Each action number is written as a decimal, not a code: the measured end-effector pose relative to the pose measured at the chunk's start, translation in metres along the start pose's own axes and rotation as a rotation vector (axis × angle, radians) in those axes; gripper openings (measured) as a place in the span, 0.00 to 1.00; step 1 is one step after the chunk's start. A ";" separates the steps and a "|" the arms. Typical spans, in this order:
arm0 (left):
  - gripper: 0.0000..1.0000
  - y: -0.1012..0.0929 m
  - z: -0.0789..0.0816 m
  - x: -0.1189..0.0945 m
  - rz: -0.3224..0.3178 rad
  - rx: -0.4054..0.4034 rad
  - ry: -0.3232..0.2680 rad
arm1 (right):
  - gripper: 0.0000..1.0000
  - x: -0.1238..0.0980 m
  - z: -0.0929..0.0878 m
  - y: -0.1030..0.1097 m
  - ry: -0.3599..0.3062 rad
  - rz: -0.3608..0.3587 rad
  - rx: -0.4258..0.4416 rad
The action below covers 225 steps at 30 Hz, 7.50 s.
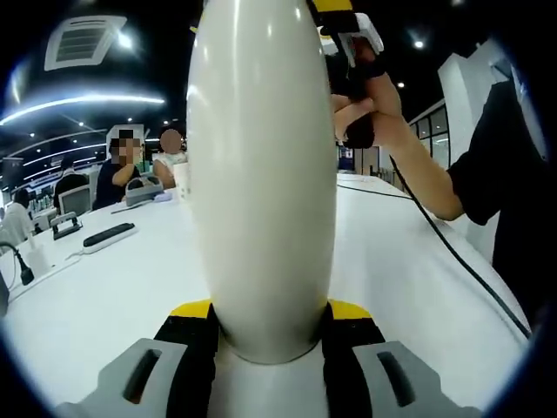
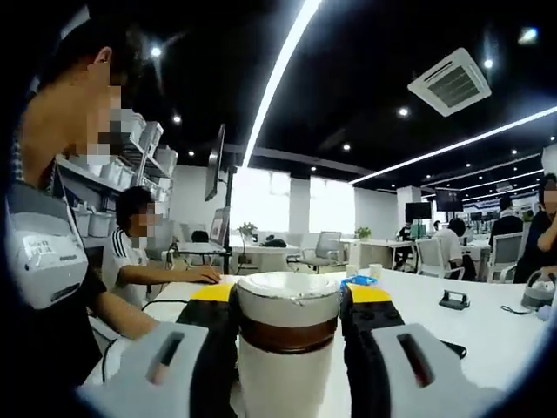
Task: Grasp the water cup twist off the cup lid place the cup lid on the table
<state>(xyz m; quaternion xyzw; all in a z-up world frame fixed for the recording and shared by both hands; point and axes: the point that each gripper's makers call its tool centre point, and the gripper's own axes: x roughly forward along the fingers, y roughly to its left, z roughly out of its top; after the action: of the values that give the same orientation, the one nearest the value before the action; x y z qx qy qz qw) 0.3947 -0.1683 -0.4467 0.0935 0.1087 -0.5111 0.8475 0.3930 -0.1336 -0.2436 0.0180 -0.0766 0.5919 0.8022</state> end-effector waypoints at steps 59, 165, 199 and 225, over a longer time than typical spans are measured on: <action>0.48 -0.004 0.000 0.000 -0.002 0.001 -0.002 | 0.48 -0.002 0.005 0.009 -0.019 0.387 0.041; 0.48 0.001 -0.001 0.000 -0.005 -0.003 0.001 | 0.57 0.008 0.021 0.007 -0.062 0.107 -0.007; 0.48 0.001 -0.001 0.000 -0.007 -0.004 0.000 | 0.55 0.008 0.011 0.011 -0.039 0.363 0.070; 0.48 0.001 0.000 0.000 -0.005 -0.004 -0.001 | 0.47 -0.008 0.014 0.008 -0.077 0.343 0.029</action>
<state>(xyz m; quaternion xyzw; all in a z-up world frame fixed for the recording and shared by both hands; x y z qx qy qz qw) 0.3952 -0.1678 -0.4469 0.0913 0.1098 -0.5131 0.8464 0.3817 -0.1405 -0.2314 0.0388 -0.1006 0.7201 0.6854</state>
